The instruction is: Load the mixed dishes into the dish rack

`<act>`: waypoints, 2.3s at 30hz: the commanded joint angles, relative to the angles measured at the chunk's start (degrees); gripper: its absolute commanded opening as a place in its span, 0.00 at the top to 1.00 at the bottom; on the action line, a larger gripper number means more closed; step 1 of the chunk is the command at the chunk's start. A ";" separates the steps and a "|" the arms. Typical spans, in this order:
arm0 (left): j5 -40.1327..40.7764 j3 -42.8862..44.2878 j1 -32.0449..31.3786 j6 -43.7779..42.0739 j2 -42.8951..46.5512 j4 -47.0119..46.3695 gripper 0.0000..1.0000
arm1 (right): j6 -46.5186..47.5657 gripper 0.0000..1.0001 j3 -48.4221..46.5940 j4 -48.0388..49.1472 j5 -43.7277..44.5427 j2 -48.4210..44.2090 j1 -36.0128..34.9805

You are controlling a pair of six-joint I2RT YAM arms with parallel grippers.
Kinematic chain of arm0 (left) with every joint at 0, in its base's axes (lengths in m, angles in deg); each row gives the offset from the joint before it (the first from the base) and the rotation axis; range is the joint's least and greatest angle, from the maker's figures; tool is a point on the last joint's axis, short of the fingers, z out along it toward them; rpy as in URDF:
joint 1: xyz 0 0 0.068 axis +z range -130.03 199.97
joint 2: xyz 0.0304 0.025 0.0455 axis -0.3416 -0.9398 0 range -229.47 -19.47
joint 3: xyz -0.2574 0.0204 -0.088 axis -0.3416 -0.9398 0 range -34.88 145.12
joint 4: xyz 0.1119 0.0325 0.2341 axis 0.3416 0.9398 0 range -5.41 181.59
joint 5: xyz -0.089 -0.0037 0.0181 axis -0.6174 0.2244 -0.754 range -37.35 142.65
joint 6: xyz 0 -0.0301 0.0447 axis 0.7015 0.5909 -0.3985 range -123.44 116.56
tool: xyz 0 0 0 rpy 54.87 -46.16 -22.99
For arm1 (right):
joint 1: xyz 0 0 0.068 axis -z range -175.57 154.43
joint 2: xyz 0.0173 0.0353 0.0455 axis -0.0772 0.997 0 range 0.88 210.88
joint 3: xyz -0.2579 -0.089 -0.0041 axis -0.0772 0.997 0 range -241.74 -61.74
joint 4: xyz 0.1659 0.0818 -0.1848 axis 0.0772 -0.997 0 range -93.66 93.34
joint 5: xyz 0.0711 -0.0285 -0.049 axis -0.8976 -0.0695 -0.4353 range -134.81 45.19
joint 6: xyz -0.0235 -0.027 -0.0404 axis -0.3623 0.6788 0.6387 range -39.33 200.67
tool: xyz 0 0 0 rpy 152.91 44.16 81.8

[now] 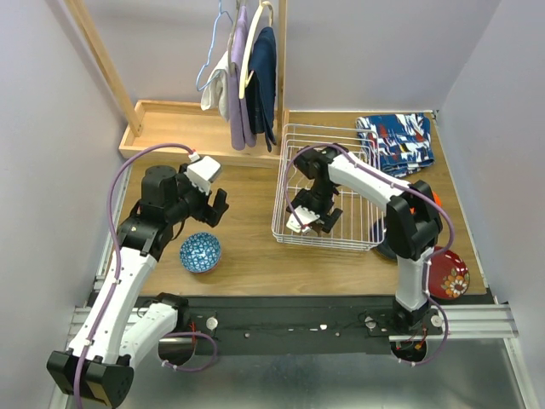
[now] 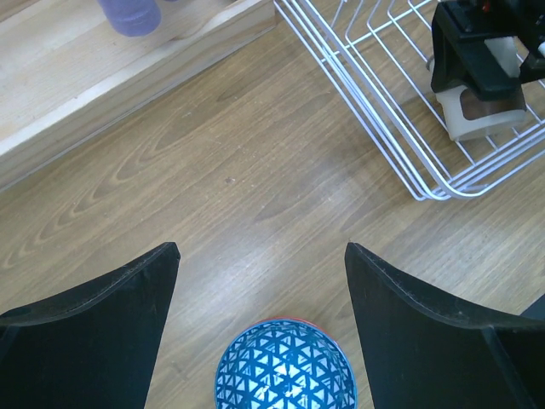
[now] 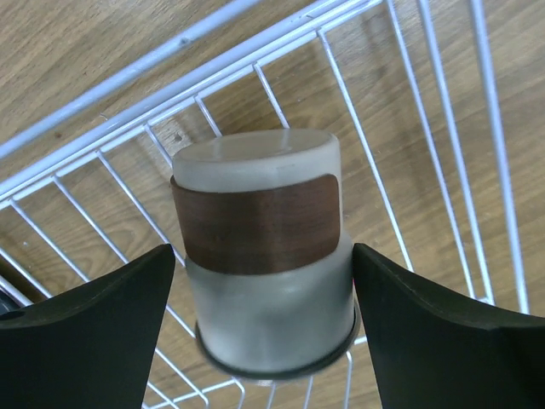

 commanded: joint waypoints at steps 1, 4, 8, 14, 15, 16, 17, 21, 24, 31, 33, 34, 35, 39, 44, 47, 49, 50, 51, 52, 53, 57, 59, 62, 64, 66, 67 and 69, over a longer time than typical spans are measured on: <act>-2.18 -0.63 1.19 1.54 0.46 -1.45 0.12 | 34.43 0.10 0.02 -1.59 -0.23 2.48 -0.58; -2.71 -0.63 1.54 2.06 -0.25 -1.88 0.12 | 34.26 0.11 -0.15 -0.52 -1.81 2.91 -0.58; -3.85 -0.28 2.24 3.29 -1.21 -2.50 0.12 | 33.64 0.07 0.28 -0.78 -4.54 2.65 -0.58; -4.99 1.39 2.59 3.38 -2.44 -1.36 0.12 | 26.62 0.16 -0.33 -1.66 -10.96 0.19 -0.58; -5.08 1.21 2.59 3.29 -2.53 -1.36 0.12 | 23.13 0.23 0.02 -1.14 -11.40 -0.77 -0.58; -5.43 1.04 2.59 3.29 -2.71 -1.36 0.12 | 21.27 0.27 0.28 0.34 -12.27 -1.39 -0.49; -5.70 0.78 2.59 3.29 -2.88 -1.36 0.12 | 19.25 0.30 0.72 1.32 -12.46 -2.00 -0.49; -8.16 1.12 2.59 3.12 -5.07 -1.45 0.12 | 10.98 0.39 3.27 5.80 -14.12 -5.43 0.56; -9.47 2.52 2.42 2.51 -7.53 -1.45 0.12 | 3.25 0.43 5.03 9.49 -14.65 -8.15 1.35; -10.71 5.25 0.14 -1.80 -13.69 -1.62 0.12 | -41.77 0.44 -0.06 33.10 -20.53 -8.78 7.58; -11.06 7.09 -1.09 -2.15 -16.14 -1.10 0.12 | -50.43 0.45 -1.99 38.91 -21.24 -7.81 9.70; -10.97 7.80 -1.62 -2.24 -16.85 -0.83 0.06 | -59.78 0.45 -2.00 42.51 -21.68 -7.63 11.71; -10.80 8.67 -2.15 -2.33 -17.64 -0.05 0.04 | -63.70 0.46 -1.91 49.16 -21.77 -7.37 12.86; -9.31 12.72 -5.75 -3.65 -21.33 2.50 0.04 | -78.66 0.46 -2.00 62.38 -22.21 -5.09 16.56; -7.46 14.22 -9.62 -4.88 -23.10 6.80 0.04 | -92.03 0.46 5.29 86.51 -22.91 -2.81 19.02; -6.05 14.92 -10.41 -6.28 -23.98 11.71 0.04 | -99.32 0.46 6.79 97.52 -23.88 0.96 20.42; -4.12 15.01 -10.59 -9.44 -24.59 14.62 0.01 | -103.62 0.46 6.88 102.20 -23.62 3.25 21.56; -3.25 14.84 -10.59 -10.41 -24.68 16.64 0.01 | -104.86 0.46 6.62 107.01 -23.62 4.22 22.01; -2.45 14.66 -10.59 -11.29 -24.77 17.62 0.01 | -105.75 0.46 6.00 108.54 -23.79 6.76 22.27; -1.49 14.57 -10.59 -12.78 -25.20 18.32 0.01 | -107.23 0.46 5.30 109.60 -23.88 7.91 22.80; -1.04 14.57 -10.59 -13.49 -25.47 19.46 0.01 | -108.12 0.46 4.69 111.87 -24.14 8.88 23.06; 1.06 15.88 -10.59 -15.07 -27.40 20.70 0.01 | -110.59 0.46 3.10 116.10 -26.08 13.37 24.12; 1.94 16.59 -10.59 -15.43 -28.89 20.88 0.01 | -110.41 0.46 3.54 118.29 -27.13 15.04 24.38; 2.30 18.17 -10.76 -15.60 -30.65 21.14 0.01 | -110.50 0.46 3.54 119.80 -28.45 16.97 24.65; 2.65 18.87 -11.20 -15.78 -31.62 21.23 0.01 | -109.89 0.46 3.98 121.03 -29.06 17.76 24.74; 2.91 19.14 -11.47 -15.87 -32.32 21.23 0.01 | -108.84 0.45 4.85 122.17 -30.12 18.73 24.74; 3.00 19.32 -11.64 -15.87 -32.94 21.05 0.01 | -107.70 0.45 5.12 122.35 -30.56 19.00 24.82; 3.00 19.40 -12.17 -15.95 -33.38 21.05 0.01 | -106.55 0.43 5.30 122.00 -31.53 19.96 24.91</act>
